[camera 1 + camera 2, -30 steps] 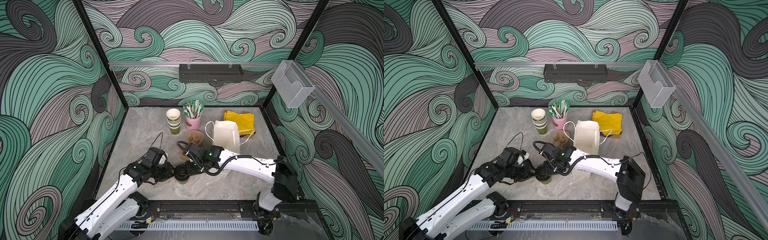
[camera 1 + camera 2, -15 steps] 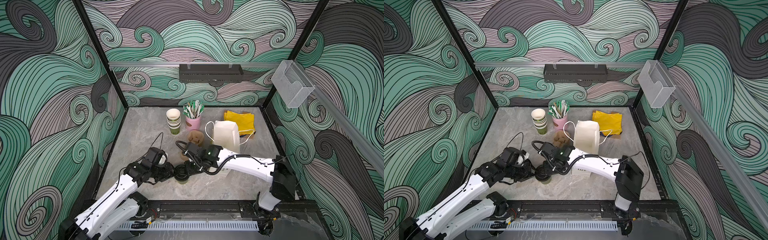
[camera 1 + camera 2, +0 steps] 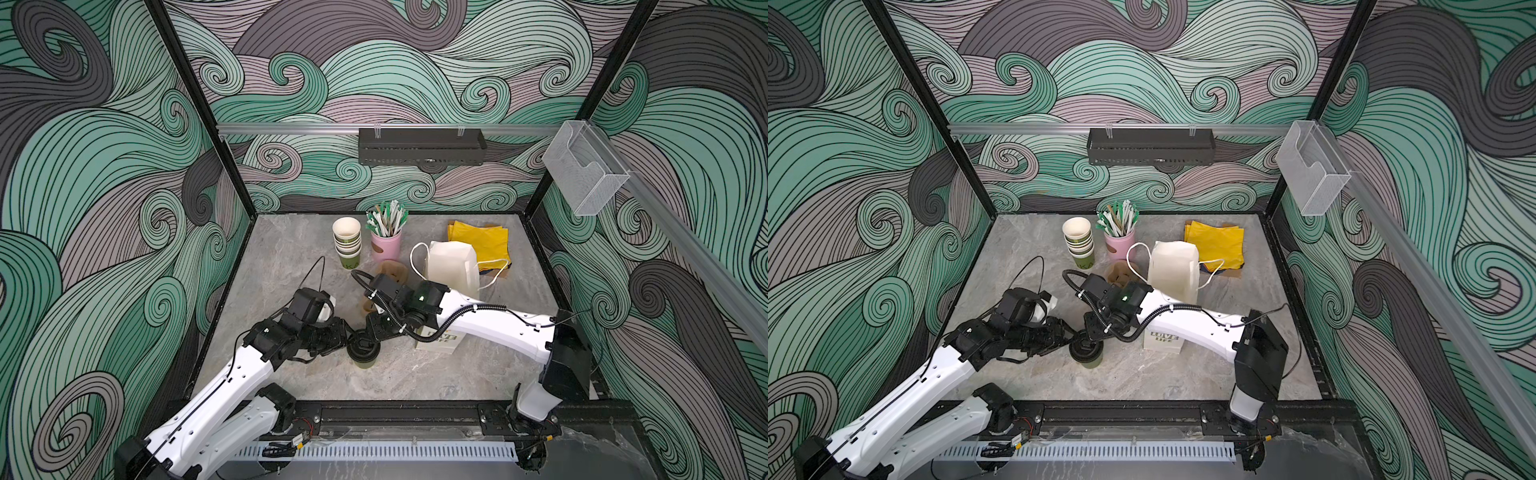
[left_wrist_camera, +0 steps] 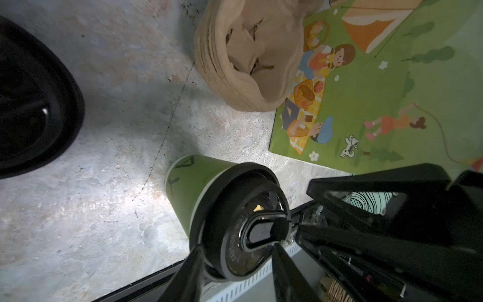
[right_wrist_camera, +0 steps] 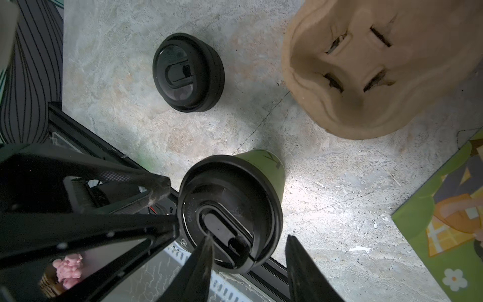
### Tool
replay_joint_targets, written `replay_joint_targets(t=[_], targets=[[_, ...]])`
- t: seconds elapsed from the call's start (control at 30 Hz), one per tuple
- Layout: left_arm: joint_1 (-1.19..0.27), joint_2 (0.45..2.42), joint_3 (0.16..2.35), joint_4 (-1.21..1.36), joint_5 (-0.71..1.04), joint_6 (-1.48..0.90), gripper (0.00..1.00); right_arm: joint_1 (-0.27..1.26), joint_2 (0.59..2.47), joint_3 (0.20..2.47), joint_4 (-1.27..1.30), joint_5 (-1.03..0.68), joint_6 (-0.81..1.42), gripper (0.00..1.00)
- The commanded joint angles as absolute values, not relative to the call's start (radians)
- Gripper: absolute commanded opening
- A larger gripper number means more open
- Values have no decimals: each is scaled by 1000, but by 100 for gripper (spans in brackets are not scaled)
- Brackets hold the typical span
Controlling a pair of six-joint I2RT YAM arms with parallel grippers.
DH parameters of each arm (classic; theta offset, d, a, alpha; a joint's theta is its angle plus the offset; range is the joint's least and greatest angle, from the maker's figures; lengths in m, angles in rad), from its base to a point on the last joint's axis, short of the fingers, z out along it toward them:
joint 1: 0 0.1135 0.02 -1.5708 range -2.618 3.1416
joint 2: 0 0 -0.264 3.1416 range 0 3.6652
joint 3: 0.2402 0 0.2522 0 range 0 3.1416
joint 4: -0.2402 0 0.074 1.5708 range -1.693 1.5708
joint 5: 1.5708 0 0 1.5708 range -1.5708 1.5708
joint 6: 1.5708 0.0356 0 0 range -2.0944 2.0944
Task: Pack the takeout coffee
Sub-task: 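Keep pressing the lid rim with the right gripper while the left grips the cup, then push the right gripper around the lid edge to seat it fully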
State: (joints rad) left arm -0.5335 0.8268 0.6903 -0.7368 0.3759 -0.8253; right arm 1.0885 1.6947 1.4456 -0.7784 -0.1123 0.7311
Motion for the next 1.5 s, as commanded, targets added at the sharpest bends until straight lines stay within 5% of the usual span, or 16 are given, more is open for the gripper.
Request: replay_joint_targets(t=[0.0, 0.77, 1.2, 1.47], targets=[[-538, 820, 699, -757, 310, -802, 45, 1082, 1734, 1478, -795, -106, 712, 44], [-539, 934, 682, -815, 400, -745, 34, 1082, 1801, 1469, -788, -161, 722, 35], [-538, 882, 723, -770, 393, -785, 55, 1077, 1666, 1465, -815, -102, 705, 68], [-539, 836, 656, -740, 436, -796, 58, 1079, 1582, 1300, -709, -237, 783, 68]])
